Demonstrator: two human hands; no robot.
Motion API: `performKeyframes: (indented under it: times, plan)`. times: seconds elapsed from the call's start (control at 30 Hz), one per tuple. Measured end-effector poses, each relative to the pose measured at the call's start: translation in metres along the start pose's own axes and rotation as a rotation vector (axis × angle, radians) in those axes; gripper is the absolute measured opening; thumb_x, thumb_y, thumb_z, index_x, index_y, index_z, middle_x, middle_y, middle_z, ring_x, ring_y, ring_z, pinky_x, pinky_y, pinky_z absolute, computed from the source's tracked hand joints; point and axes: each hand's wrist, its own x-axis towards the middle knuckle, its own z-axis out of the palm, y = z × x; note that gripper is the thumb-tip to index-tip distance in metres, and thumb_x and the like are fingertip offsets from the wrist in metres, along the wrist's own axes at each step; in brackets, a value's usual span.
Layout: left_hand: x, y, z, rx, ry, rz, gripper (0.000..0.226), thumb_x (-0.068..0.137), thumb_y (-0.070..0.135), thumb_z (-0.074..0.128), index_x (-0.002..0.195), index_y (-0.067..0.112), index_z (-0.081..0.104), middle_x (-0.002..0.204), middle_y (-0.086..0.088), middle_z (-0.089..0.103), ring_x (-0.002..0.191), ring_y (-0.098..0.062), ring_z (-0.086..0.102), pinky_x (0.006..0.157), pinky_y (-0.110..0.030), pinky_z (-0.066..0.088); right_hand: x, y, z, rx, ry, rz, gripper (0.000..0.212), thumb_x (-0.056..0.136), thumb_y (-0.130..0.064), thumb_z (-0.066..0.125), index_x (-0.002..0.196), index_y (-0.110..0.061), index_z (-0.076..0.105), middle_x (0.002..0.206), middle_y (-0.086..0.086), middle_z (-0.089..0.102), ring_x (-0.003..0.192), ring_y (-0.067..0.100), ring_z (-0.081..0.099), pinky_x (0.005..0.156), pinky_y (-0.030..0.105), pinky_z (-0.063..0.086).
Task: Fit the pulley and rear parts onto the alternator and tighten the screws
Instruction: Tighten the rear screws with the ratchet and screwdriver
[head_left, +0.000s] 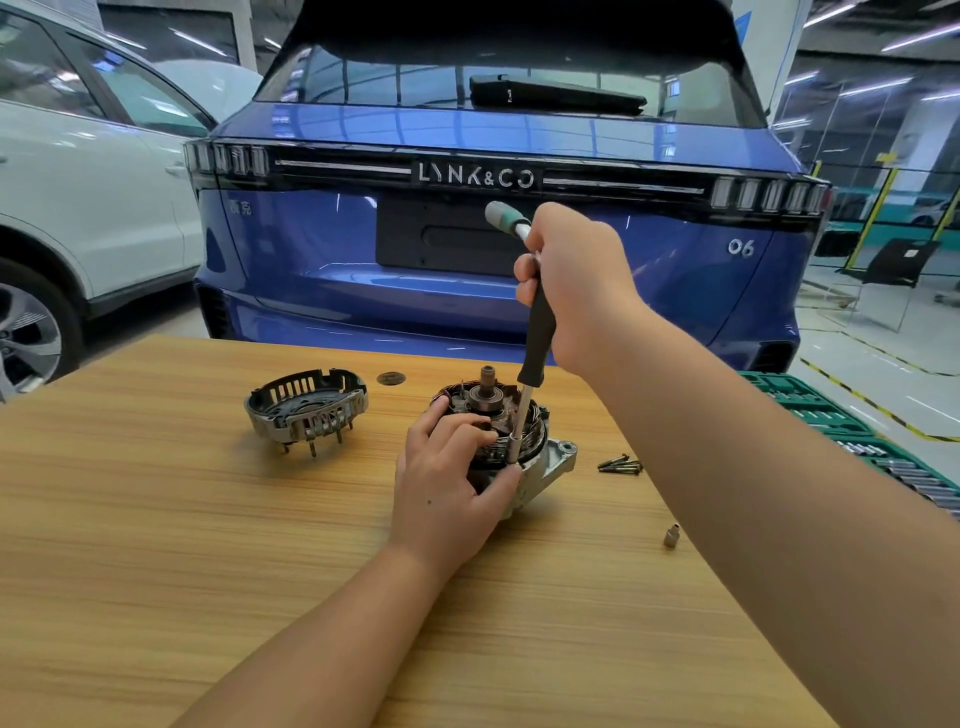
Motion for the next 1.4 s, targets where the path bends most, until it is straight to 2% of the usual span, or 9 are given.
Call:
performKeyframes:
  times: [0.2,0.4,0.53,0.63,0.77,0.9,1.1,1.27,1.4]
  plan:
    - [0.0,-0.001,-0.001,0.006,0.003,0.004,0.035,0.081,0.044,0.065,0.106,0.019,0.069,0.128,0.01,0.062,0.147,-0.017,0.025,0.115,-0.049,0.028,0.004,0.003,-0.003,-0.035,-0.016,-0.048,0.017,0.087,-0.01,0.045,0.098,-0.009,0.058,0.073,0.007,0.056,0.054,0.01,0.045,0.052,0.024,0.039]
    - [-0.001,-0.001,0.0,0.006,0.01,0.016,0.035,0.082,0.044,0.065,0.107,0.019,0.069,0.127,0.008,0.062,0.145,-0.013,0.023,0.115,-0.049,0.029,0.007,0.004,0.001,-0.199,-0.08,-0.105,0.023,0.087,-0.015,0.044,0.103,-0.008,0.059,0.046,-0.005,0.059,0.064,0.017,0.049,0.066,0.036,0.039]
    - [-0.001,-0.001,0.0,0.005,0.011,0.007,0.035,0.082,0.043,0.066,0.106,0.019,0.069,0.127,0.01,0.062,0.145,-0.012,0.023,0.115,-0.053,0.03,0.005,0.003,0.001,-0.185,-0.125,-0.083,0.015,0.091,-0.015,0.051,0.101,-0.008,0.06,0.05,-0.003,0.055,0.049,0.011,0.045,0.054,0.025,0.04]
    - [-0.002,0.0,-0.001,0.003,0.02,0.012,0.034,0.081,0.042,0.066,0.105,0.018,0.069,0.126,0.01,0.063,0.142,-0.008,0.022,0.114,-0.053,0.031,0.004,0.0,-0.009,-0.055,-0.308,0.058,0.014,0.092,-0.011,0.055,0.102,-0.002,0.059,0.056,-0.002,0.05,0.048,0.01,0.042,0.048,0.021,0.041]
    - [-0.001,0.001,-0.003,0.005,-0.003,0.01,0.038,0.082,0.046,0.063,0.107,0.018,0.069,0.127,0.014,0.06,0.145,-0.011,0.023,0.115,-0.051,0.03,0.008,-0.009,-0.027,-0.007,-0.479,0.29,0.008,0.084,-0.019,0.053,0.088,-0.017,0.059,0.062,-0.009,0.054,0.056,0.012,0.054,0.08,0.037,0.049]
    - [0.001,0.001,-0.006,-0.006,-0.013,0.015,0.05,0.08,0.056,0.052,0.107,0.018,0.068,0.123,0.022,0.053,0.142,-0.005,0.02,0.114,-0.045,0.027,0.009,-0.012,-0.031,0.073,-0.413,0.304,0.009,0.084,-0.018,0.052,0.087,-0.022,0.059,0.062,-0.008,0.059,0.055,0.015,0.06,0.086,0.042,0.049]
    - [0.001,0.002,-0.004,0.007,-0.016,0.018,0.036,0.082,0.041,0.065,0.107,0.016,0.069,0.126,0.011,0.061,0.146,-0.017,0.025,0.114,-0.048,0.029,0.0,-0.004,-0.005,0.027,-0.206,0.136,0.034,0.09,-0.008,0.047,0.118,-0.023,0.057,0.049,-0.004,0.044,0.042,0.014,0.039,0.054,0.027,0.037]
    - [0.002,0.001,-0.004,0.022,-0.032,0.026,0.037,0.082,0.042,0.064,0.107,0.015,0.068,0.127,0.007,0.062,0.146,-0.02,0.026,0.113,-0.048,0.029,-0.004,-0.01,-0.004,0.05,-0.013,0.14,0.015,0.094,-0.005,0.045,0.086,-0.016,0.052,0.049,0.0,0.043,0.038,0.013,0.038,0.049,0.027,0.036]
    - [0.001,0.001,-0.002,0.014,-0.028,0.012,0.036,0.082,0.043,0.064,0.106,0.017,0.068,0.127,0.007,0.061,0.146,-0.019,0.025,0.114,-0.053,0.029,-0.003,-0.007,-0.007,0.005,-0.084,0.123,0.014,0.093,-0.006,0.046,0.086,-0.017,0.051,0.049,-0.001,0.044,0.041,0.014,0.039,0.051,0.028,0.037]
